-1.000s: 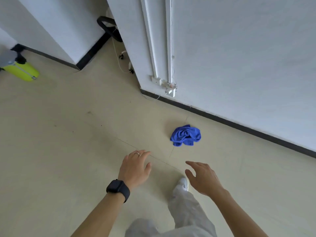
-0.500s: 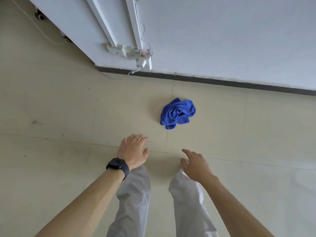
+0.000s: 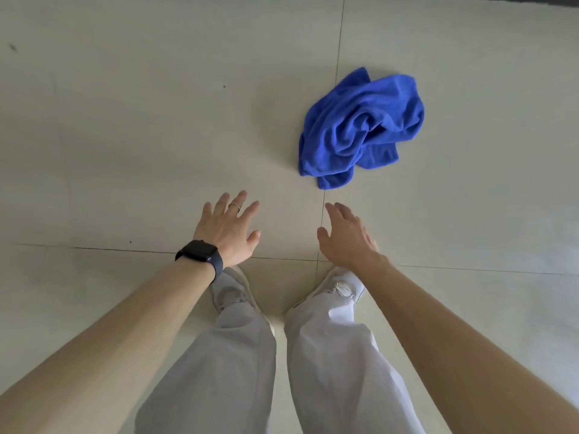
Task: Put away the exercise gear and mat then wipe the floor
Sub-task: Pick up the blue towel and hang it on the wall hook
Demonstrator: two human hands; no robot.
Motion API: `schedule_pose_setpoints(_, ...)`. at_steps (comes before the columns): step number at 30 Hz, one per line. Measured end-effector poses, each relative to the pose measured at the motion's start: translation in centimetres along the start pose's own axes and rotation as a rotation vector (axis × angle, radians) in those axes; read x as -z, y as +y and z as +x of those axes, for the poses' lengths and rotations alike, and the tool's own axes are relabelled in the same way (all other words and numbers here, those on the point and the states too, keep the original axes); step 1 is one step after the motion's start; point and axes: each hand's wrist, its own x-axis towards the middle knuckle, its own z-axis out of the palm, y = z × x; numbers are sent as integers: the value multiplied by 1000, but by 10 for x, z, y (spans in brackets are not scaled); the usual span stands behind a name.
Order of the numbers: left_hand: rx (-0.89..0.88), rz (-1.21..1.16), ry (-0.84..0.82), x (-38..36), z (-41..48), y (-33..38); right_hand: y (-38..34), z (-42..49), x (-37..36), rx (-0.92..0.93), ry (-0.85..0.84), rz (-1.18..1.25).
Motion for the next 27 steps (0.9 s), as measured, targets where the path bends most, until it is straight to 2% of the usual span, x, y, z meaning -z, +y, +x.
schedule_pose_setpoints(4,-18,-41,130,-37,57,9,14,69,-19,52,113,-116)
schedule_pose_setpoints(9,24,-61,-16,-68,74,15,25,101,-44,7,344,-203)
schedule_pose_setpoints(12,2,-49,-159,-43,67,17,30,89,-43,-36,188,-237)
schedule_pose_setpoints(14,-26,-20,-178,-11,53,19,26,62,-39,-97,101,-105)
schedule_pose_setpoints(17,-43,-57,-57,39,20,22,16,3,-28,-81,129,90)
schedule_pose_setpoints(20,-69,-37,3,74,-14,30,14,-36,-6,-143,81,163)
schedule_pose_setpoints(23,-67,-20,24,86,-26,35,18,-33,11,-230,83,285)
schedule_pose_setpoints(27,-27,-23,35,63,0,32,24,18,9,-287,157,469)
